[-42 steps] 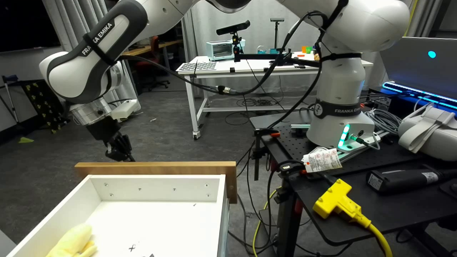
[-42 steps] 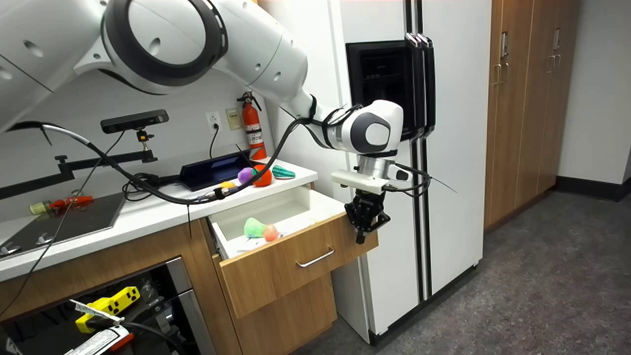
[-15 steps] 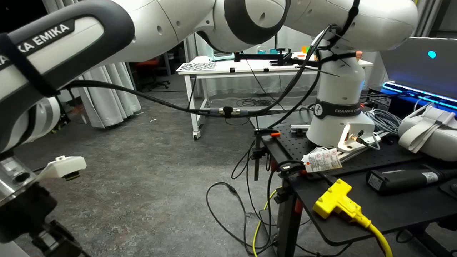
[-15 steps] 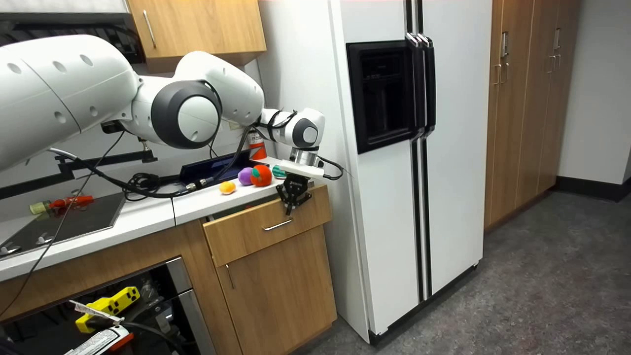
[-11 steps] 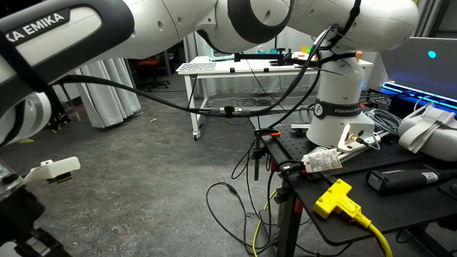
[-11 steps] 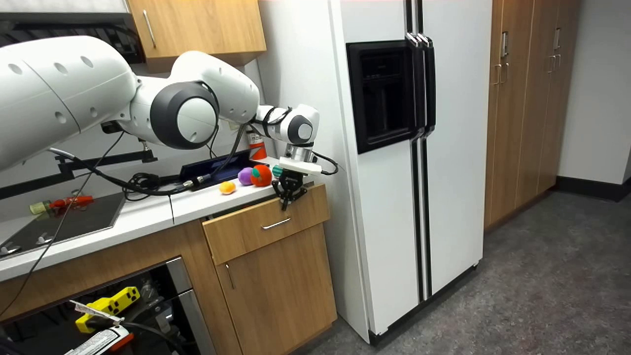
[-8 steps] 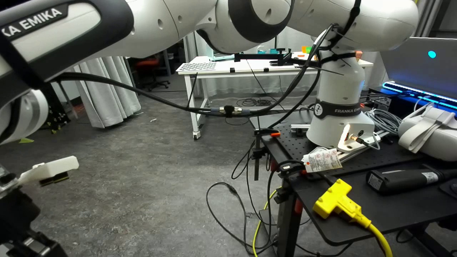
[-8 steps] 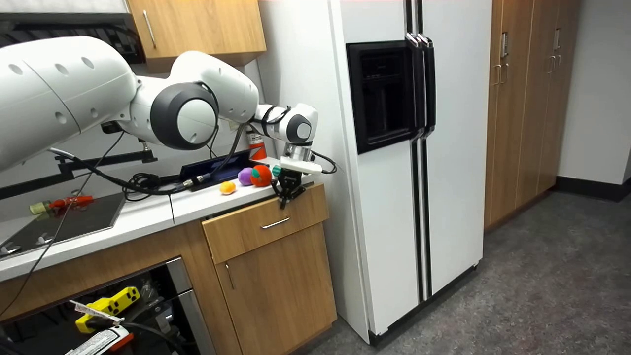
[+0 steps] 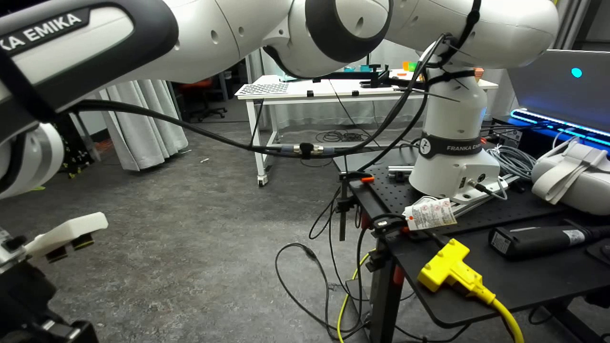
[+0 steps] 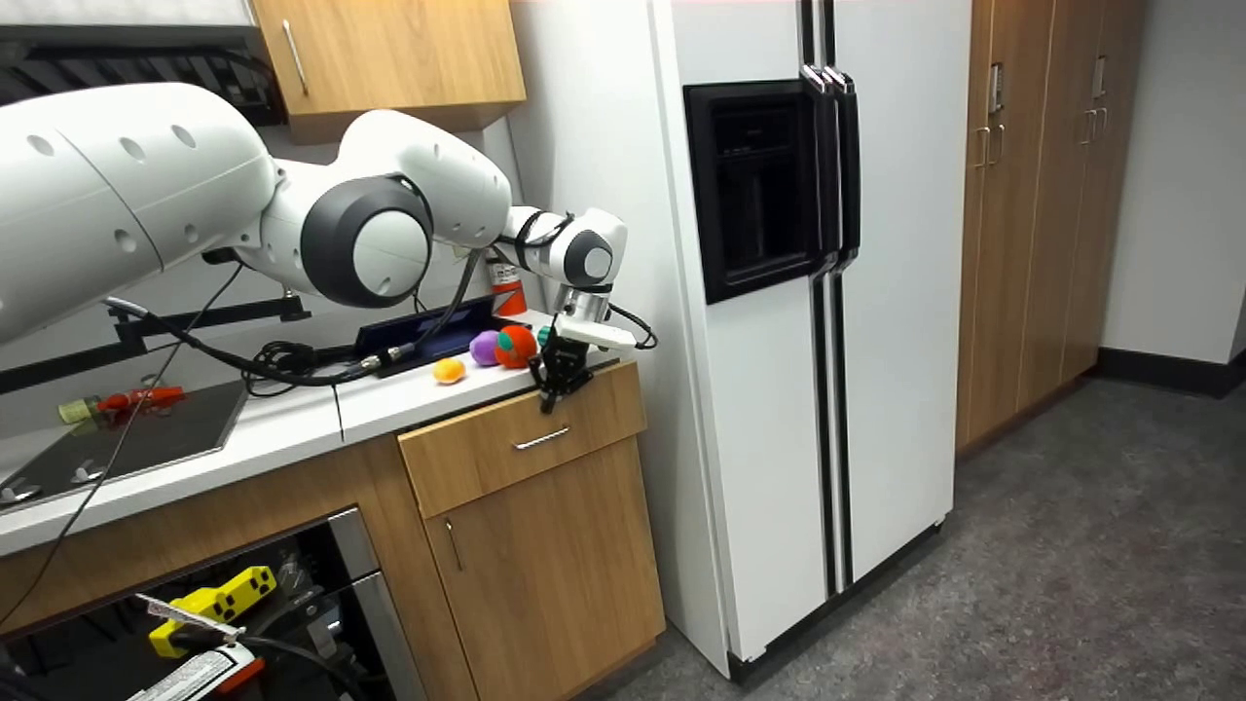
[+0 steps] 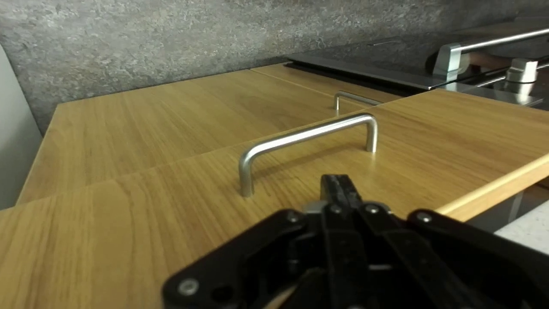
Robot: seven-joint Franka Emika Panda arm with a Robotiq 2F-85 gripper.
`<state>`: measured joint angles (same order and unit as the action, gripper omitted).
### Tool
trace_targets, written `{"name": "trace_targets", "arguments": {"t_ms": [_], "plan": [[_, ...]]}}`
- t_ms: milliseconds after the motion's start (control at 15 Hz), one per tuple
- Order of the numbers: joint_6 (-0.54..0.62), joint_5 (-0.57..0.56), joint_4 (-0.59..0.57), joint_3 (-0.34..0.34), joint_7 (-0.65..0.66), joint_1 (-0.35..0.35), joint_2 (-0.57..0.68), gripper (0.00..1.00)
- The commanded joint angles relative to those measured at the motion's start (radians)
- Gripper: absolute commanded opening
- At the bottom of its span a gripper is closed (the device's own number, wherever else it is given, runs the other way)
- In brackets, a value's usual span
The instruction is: Close the open drawer below the plushies
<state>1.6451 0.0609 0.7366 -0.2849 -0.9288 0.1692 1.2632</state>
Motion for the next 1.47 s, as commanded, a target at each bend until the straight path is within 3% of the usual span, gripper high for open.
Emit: {"name": "trace_targets", "arguments": {"t_ms": [0, 200, 267, 1400], "plan": [[-0.099, 0.031, -0.118, -0.017, -0.067, 0.031, 0.075, 0.0], [-0.151, 0.024, -0.149, -0.005, -0.066, 0.059, 0.092, 0.0], [-0.091, 0.008, -0.053, -0.005, -0.052, 0.028, 0.044, 0.0], [-0.063, 0.004, -0.066, -0.01, -0.077, 0.031, 0.053, 0.0]]}}
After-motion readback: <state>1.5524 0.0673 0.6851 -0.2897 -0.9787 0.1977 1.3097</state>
